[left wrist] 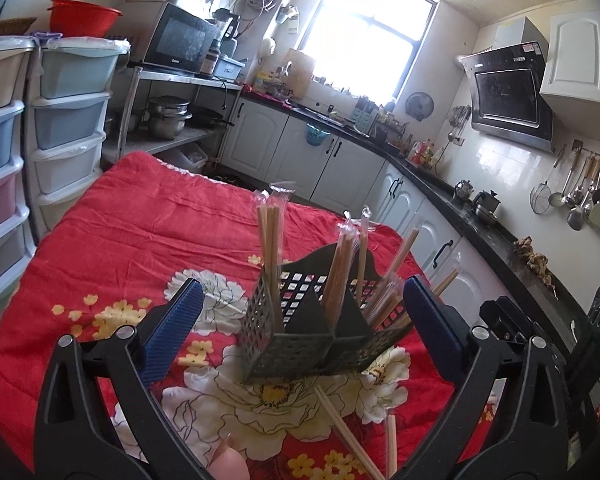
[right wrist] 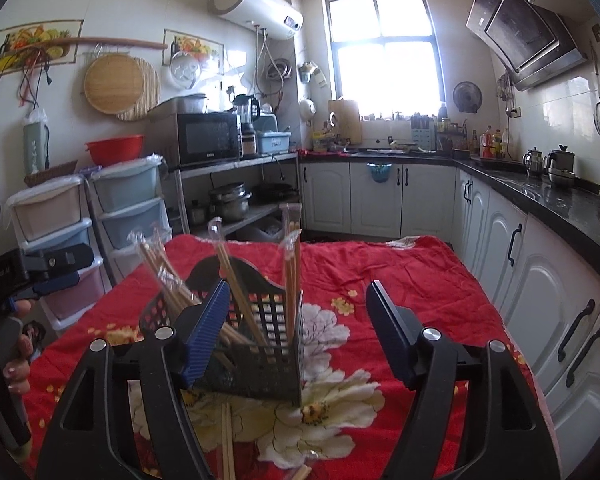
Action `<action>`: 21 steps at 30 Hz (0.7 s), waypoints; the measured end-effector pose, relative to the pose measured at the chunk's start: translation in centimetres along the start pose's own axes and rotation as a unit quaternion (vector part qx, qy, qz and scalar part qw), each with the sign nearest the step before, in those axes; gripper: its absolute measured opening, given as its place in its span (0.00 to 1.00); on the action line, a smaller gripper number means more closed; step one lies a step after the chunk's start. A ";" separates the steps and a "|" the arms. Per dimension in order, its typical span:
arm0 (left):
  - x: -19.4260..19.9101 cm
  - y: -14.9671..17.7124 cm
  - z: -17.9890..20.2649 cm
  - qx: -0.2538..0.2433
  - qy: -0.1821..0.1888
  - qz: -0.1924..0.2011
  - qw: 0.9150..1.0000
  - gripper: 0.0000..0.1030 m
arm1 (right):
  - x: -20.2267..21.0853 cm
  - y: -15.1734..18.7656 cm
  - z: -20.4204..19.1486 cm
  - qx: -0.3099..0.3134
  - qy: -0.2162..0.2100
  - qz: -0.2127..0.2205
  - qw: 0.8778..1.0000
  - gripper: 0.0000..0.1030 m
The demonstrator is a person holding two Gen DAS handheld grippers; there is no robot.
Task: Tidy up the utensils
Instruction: 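Move both open tools down past the basket to the chopsticks on the cloth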
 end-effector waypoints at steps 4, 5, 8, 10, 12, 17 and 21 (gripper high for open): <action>-0.1 0.7 -0.3 0.001 -0.002 -0.008 1.000 0.90 | 0.1 1.0 0.1 0.003 -0.001 -0.015 1.000 0.66; -0.1 0.9 -0.4 0.002 -0.003 -0.010 1.000 0.90 | 0.0 1.3 0.0 0.004 0.000 -0.021 1.000 0.66; -0.3 1.3 -0.5 0.003 -0.002 -0.018 1.000 0.90 | -0.1 2.0 0.0 0.007 -0.002 -0.034 0.999 0.66; -0.4 1.7 -0.6 0.004 -0.003 -0.022 1.000 0.90 | -0.2 2.6 -0.1 0.009 -0.003 -0.044 0.999 0.66; -0.5 2.1 -0.7 0.006 -0.003 -0.027 1.000 0.90 | -0.2 3.1 -0.2 0.011 -0.004 -0.054 0.998 0.66; -0.8 3.1 -1.0 0.010 -0.004 -0.038 0.999 0.90 | -0.6 4.3 -0.4 0.022 -0.005 -0.074 0.997 0.66; -1.1 3.8 -1.1 0.014 -0.002 -0.050 0.999 0.90 | -0.7 5.7 -0.3 0.025 -0.009 -0.096 0.995 0.66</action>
Point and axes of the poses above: each gripper's, at about its wrist camera, not at the fingertips, and x roughly against the way its jaws point, z to its right, y to its underside, the point moved 5 cm from there along -x, roughly the way its jaws point, and after that the axes turned 4 degrees about y, right-handed, at the moved point
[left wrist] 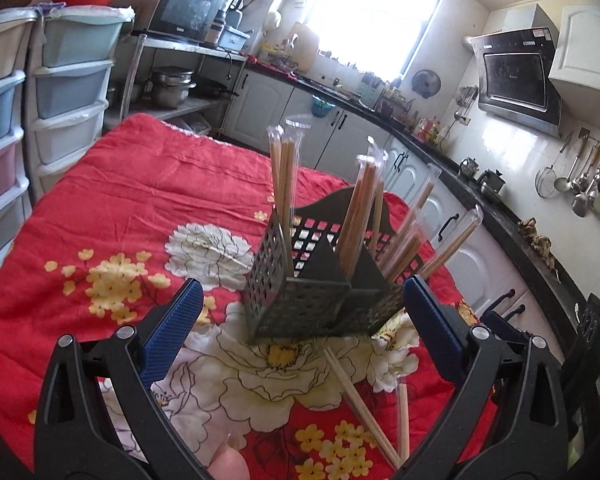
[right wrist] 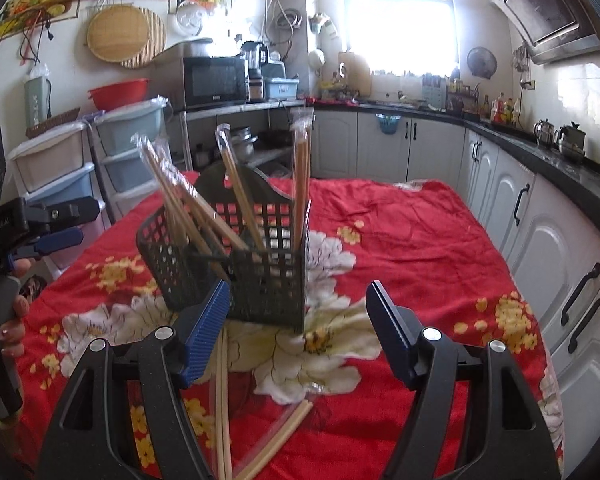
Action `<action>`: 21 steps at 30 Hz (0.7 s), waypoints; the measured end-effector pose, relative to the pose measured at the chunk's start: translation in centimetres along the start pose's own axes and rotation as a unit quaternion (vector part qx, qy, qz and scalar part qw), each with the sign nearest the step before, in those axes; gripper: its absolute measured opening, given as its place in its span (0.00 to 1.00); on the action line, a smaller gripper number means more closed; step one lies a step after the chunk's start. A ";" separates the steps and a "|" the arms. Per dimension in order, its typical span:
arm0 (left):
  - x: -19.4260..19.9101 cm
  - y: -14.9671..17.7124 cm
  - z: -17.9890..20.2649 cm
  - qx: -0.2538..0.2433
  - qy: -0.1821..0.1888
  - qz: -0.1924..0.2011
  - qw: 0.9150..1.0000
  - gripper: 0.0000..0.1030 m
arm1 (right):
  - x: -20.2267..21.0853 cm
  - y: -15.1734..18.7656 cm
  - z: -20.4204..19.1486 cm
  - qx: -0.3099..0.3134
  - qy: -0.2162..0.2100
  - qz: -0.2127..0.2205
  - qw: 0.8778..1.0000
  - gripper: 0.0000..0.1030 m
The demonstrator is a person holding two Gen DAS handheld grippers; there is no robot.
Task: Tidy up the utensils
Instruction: 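Move both open tools down past the basket to the chopsticks on the cloth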
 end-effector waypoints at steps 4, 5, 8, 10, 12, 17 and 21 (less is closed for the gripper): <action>-0.6 0.8 0.0 0.004 0.003 -0.013 1.000 0.90 | -0.3 1.2 0.0 0.002 -0.004 -0.020 1.000 0.66; -0.7 1.0 0.0 0.004 0.004 -0.016 1.000 0.90 | -0.4 1.4 0.0 0.003 -0.004 -0.023 1.000 0.66; -1.0 1.4 0.1 0.005 0.005 -0.023 1.000 0.90 | -0.6 2.1 -0.1 0.004 -0.004 -0.034 0.999 0.66; -1.4 1.8 0.1 0.007 0.004 -0.028 1.000 0.90 | -0.8 2.6 0.0 0.003 -0.005 -0.042 0.999 0.66; -1.6 2.1 0.0 0.008 0.003 -0.032 0.999 0.90 | -1.0 3.0 0.0 0.003 -0.007 -0.051 0.999 0.66; -2.3 3.0 0.2 0.010 0.005 -0.046 0.999 0.89 | -1.7 4.5 -0.1 -0.001 -0.019 -0.081 0.997 0.66; -3.0 3.8 0.5 0.010 0.013 -0.061 0.998 0.89 | -2.4 5.6 -0.3 -0.003 -0.025 -0.104 0.994 0.66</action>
Point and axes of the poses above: each gripper's, at about its wrist camera, not at the fingertips, and x roughly against the way its jaws point, z to its right, y to its underside, the point moved 5 cm from there along -x, roughly the way its jaws point, and after that the axes turned 4 degrees about y, right-handed, at the moved point
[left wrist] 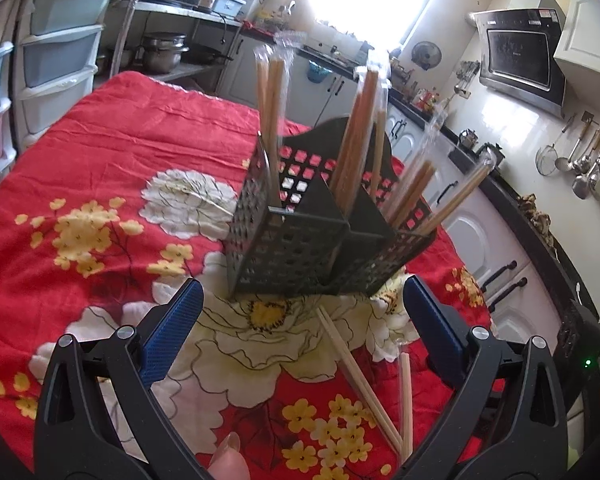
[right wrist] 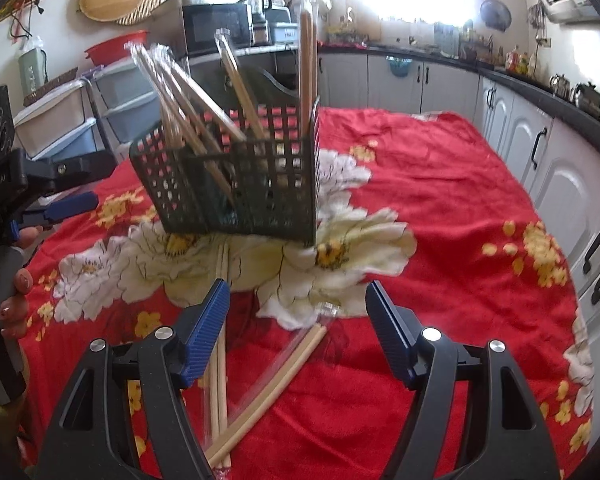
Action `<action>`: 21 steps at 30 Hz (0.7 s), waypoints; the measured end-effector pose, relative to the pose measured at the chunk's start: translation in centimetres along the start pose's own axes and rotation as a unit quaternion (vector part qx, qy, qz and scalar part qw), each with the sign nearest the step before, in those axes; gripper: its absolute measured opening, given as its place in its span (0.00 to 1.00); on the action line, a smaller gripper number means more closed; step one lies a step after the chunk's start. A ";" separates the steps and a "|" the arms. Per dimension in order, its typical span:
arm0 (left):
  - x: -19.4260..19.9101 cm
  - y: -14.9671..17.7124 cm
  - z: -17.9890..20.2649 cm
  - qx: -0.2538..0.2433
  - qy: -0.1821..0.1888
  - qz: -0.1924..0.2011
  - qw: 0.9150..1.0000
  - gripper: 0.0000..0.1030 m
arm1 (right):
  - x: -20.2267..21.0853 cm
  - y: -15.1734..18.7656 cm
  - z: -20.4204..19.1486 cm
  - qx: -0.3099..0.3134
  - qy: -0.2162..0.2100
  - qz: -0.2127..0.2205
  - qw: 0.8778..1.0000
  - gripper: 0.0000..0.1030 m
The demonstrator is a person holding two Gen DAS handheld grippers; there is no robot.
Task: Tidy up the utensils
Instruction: 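Move both open tools down past the basket to the chopsticks on the cloth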
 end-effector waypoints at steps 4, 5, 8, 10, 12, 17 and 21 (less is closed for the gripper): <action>-1.1 0.8 0.0 0.004 0.006 -0.017 1.000 0.89 | -0.8 0.9 0.0 -0.002 -0.005 -0.021 1.000 0.65; -1.4 1.1 0.0 0.006 0.008 -0.023 1.000 0.89 | -1.0 1.1 0.0 -0.003 -0.007 -0.025 1.000 0.63; -2.3 1.7 0.1 0.010 0.012 -0.037 0.999 0.85 | -1.6 1.5 0.2 -0.008 -0.010 -0.040 0.999 0.59; -3.0 2.1 0.0 0.012 0.015 -0.047 0.999 0.83 | -2.0 1.7 0.3 -0.012 -0.013 -0.049 0.999 0.55; -3.5 2.6 0.0 0.015 0.017 -0.056 0.998 0.78 | -2.4 2.1 0.4 -0.015 -0.015 -0.060 0.998 0.52; -5.1 3.7 0.3 0.023 0.038 -0.087 0.995 0.60 | -3.4 2.8 0.4 -0.029 -0.029 -0.086 0.995 0.48; -6.1 4.5 0.5 0.031 0.050 -0.108 0.992 0.49 | -4.0 3.2 0.7 -0.040 -0.034 -0.101 0.994 0.43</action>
Point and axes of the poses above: each gripper's, at about its wrist camera, not at the fingertips, and x roughly against the way its jaws point, z to its right, y to its underside, the point moved 5 cm from there along -x, roughly the way its jaws point, and after that the axes turned 4 degrees about y, right-handed, at the moved point
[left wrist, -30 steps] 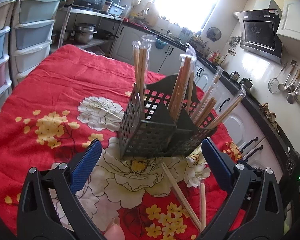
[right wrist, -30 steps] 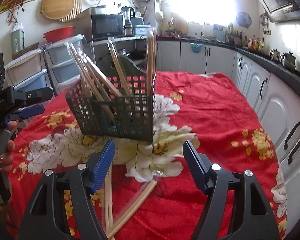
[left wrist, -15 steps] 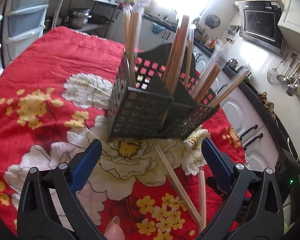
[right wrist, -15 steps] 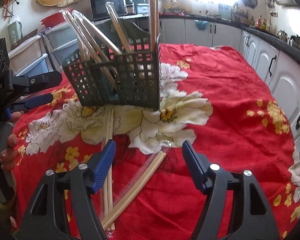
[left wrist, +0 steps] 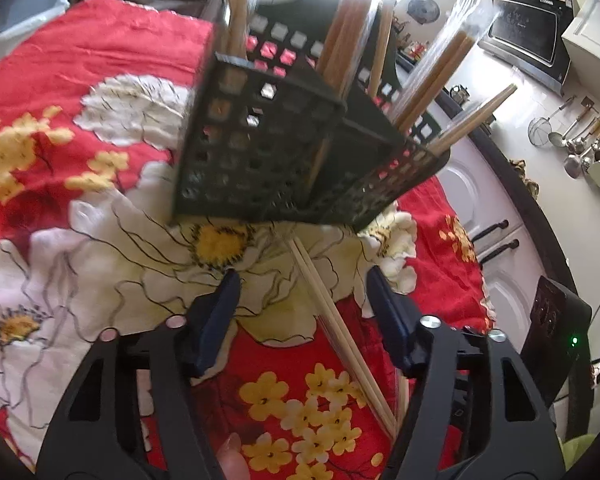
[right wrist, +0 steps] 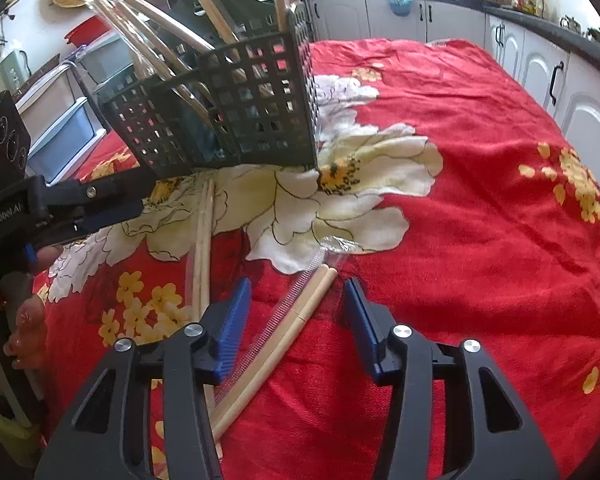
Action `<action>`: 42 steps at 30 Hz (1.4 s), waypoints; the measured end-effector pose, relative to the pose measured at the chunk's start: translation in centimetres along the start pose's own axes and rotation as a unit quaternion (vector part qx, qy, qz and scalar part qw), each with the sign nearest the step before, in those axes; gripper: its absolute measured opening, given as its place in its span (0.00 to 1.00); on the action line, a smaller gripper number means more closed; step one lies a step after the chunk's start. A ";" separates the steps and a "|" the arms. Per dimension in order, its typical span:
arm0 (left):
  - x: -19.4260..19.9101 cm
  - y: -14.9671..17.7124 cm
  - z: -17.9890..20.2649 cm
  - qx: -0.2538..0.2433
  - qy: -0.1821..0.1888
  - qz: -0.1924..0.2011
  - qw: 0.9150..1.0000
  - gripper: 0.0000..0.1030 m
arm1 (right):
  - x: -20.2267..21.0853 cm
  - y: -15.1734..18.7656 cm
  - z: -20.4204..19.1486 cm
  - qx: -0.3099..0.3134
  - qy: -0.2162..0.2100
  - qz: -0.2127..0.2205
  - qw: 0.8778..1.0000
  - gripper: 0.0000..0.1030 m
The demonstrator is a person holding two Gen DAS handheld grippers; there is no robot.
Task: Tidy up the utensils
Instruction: 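Move both open tools down past the basket to the chopsticks on the cloth, then close the left tool on a chopstick while the right tool grasps another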
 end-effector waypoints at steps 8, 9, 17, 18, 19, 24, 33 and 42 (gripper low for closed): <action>-3.4 0.6 0.0 0.029 0.032 -0.051 0.998 0.47 | -0.6 0.0 0.6 -0.005 0.004 -0.012 1.000 0.32; -3.6 0.5 0.0 0.028 0.029 -0.051 0.998 0.47 | -0.6 0.0 0.7 -0.004 0.006 -0.013 1.000 0.30; -5.1 -0.3 -0.8 0.029 0.001 -0.055 0.998 0.28 | -0.7 0.0 1.2 -0.009 0.011 -0.010 1.000 0.19; -5.1 -0.4 -1.0 0.029 -0.003 -0.056 0.998 0.22 | -0.6 0.0 1.2 -0.011 0.010 -0.010 1.000 0.17; -5.2 -0.4 -1.2 0.030 -0.008 -0.057 0.998 0.21 | -0.5 0.0 1.2 -0.013 0.009 -0.010 1.000 0.17; -5.0 -0.5 -2.0 0.036 -0.004 -0.056 0.998 0.12 | -0.1 -0.2 1.4 -0.029 -0.009 -0.005 1.000 0.10; -4.4 -0.4 -3.1 0.055 0.026 -0.058 0.997 0.09 | 1.8 -1.1 0.3 -0.021 -0.027 0.023 0.999 0.06; -2.5 0.1 -3.1 0.048 0.031 -0.043 0.997 0.07 | 3.2 -2.3 -0.9 -0.001 -0.036 0.042 0.998 0.06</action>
Point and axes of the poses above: each gripper's, at about its wrist camera, not at the fingertips, and x roughly against the way its jaws point, z to its right, y to its underside, the point moved 5 cm from there along -x, roughly the way its jaws point, and after that the axes turned 4 degrees about y, right-handed, at the moved point
